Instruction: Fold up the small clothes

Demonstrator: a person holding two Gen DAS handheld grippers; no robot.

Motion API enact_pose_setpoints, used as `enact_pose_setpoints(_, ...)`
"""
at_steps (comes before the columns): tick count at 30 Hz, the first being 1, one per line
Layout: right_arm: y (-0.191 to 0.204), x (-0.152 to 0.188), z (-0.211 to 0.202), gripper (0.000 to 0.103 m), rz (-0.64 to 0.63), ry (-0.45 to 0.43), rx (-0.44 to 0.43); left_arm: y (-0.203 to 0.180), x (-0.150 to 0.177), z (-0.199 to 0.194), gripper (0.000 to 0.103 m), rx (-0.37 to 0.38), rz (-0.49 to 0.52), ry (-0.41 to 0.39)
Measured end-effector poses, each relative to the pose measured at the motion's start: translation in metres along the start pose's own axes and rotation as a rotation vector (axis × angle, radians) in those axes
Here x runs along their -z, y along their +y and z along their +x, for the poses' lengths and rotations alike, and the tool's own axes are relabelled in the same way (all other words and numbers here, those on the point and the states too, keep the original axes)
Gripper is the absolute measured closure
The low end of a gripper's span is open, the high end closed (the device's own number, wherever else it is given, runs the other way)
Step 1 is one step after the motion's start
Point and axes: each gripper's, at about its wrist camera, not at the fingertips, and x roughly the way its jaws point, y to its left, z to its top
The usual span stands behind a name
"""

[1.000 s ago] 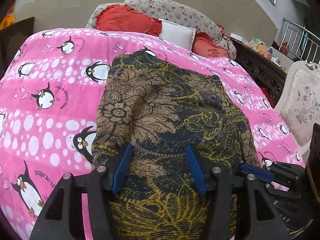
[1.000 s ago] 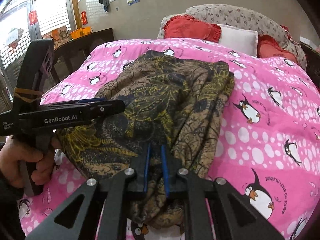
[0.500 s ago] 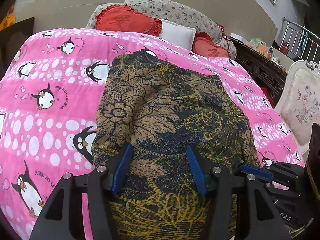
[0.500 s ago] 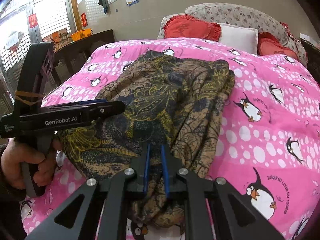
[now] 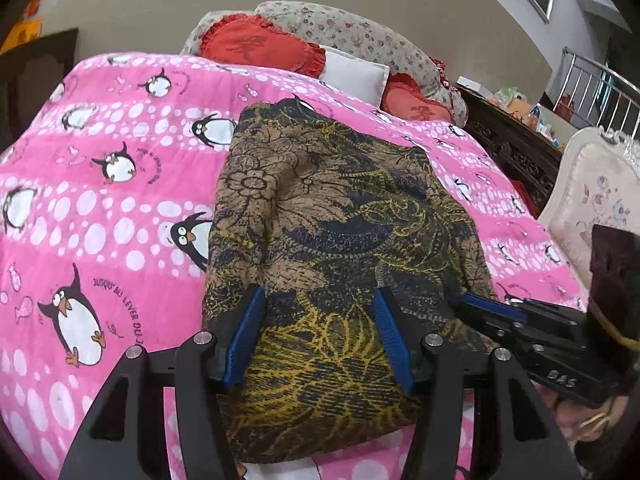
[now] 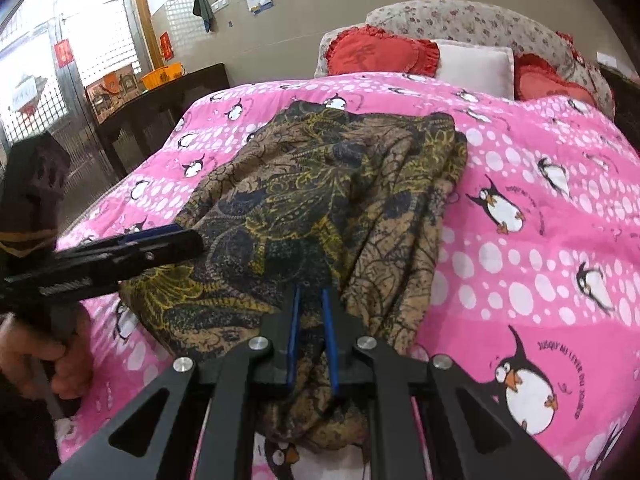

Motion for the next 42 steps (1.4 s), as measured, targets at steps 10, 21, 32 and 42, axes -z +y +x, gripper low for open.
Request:
enact_pose_setpoints(10, -0.003, -0.009, -0.012, 0.091, 0.086, 0.063, -0.005, -0.008, -0.006, 0.007, 0.034, 0.05, 0.046, 0.021)
enact_pose_setpoints(21, -0.006, -0.072, 0.053, 0.09, -0.043, 0.148, 0.103, 0.0, -0.013, 0.002, 0.035, 0.136, -0.009, 0.033)
enact_pose_setpoints(32, -0.034, -0.05, 0.035, 0.077, 0.081, 0.081, 0.018, 0.004, -0.136, 0.05, 0.042, 0.063, -0.038, 0.025)
enact_pose_setpoints(42, -0.04, -0.041, 0.035, 0.073, 0.086, 0.025, -0.019, -0.025, -0.113, 0.137, 0.029, -0.144, 0.072, 0.197)
